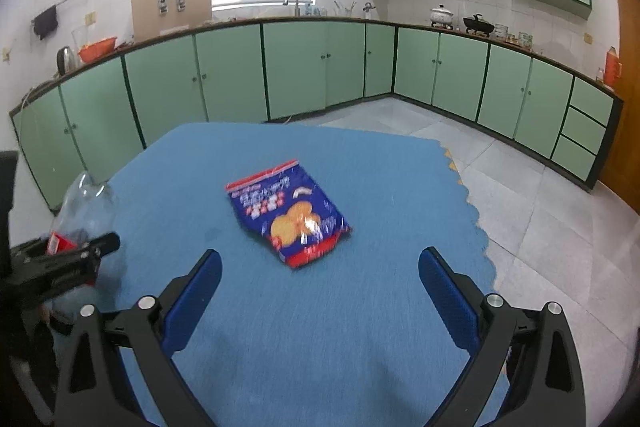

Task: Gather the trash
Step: 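Grasp the clear red-labelled bottle with the left tool while the right grasps the blue snack bag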

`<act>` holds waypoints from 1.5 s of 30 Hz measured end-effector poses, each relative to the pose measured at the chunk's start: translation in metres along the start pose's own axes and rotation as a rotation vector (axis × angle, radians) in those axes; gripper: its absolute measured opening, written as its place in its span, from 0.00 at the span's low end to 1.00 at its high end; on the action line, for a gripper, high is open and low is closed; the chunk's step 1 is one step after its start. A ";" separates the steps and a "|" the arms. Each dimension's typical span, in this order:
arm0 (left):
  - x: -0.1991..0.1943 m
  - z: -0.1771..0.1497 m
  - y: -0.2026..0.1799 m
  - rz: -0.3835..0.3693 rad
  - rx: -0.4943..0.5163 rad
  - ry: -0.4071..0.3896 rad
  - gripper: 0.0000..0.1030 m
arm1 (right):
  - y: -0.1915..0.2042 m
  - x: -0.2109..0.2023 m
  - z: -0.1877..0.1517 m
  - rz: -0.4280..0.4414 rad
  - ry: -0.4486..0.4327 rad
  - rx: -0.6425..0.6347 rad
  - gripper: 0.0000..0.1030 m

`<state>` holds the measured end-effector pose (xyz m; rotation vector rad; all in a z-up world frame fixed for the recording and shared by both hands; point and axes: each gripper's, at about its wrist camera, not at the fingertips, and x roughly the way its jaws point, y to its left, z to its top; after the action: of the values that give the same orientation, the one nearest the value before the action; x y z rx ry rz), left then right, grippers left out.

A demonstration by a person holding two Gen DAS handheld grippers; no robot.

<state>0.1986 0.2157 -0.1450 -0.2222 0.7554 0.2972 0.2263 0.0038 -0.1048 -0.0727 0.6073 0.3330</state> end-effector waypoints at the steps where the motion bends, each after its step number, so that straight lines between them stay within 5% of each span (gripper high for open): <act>1: 0.000 0.003 -0.004 -0.003 0.000 -0.004 0.60 | 0.000 0.005 0.003 -0.001 0.002 0.003 0.93; 11: 0.011 0.035 -0.025 0.031 -0.014 -0.051 0.59 | 0.000 0.062 0.024 0.027 0.063 0.015 0.93; 24: 0.028 0.043 -0.031 0.078 -0.004 -0.039 0.59 | -0.009 0.126 0.028 0.105 0.253 0.077 0.91; 29: 0.031 0.043 -0.033 0.077 0.003 -0.030 0.59 | -0.004 0.124 0.025 0.144 0.278 0.041 0.72; 35: 0.035 0.047 -0.034 0.069 0.008 -0.021 0.59 | -0.006 0.112 0.021 0.158 0.262 0.029 0.30; 36: 0.035 0.048 -0.033 0.067 0.010 -0.020 0.59 | -0.006 0.110 0.019 0.155 0.262 0.028 0.17; 45: 0.033 0.047 -0.035 0.050 0.024 -0.022 0.59 | -0.010 0.078 0.017 0.176 0.198 0.024 0.11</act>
<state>0.2632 0.2032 -0.1313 -0.1773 0.7431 0.3377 0.2989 0.0198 -0.1353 -0.0295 0.8159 0.4929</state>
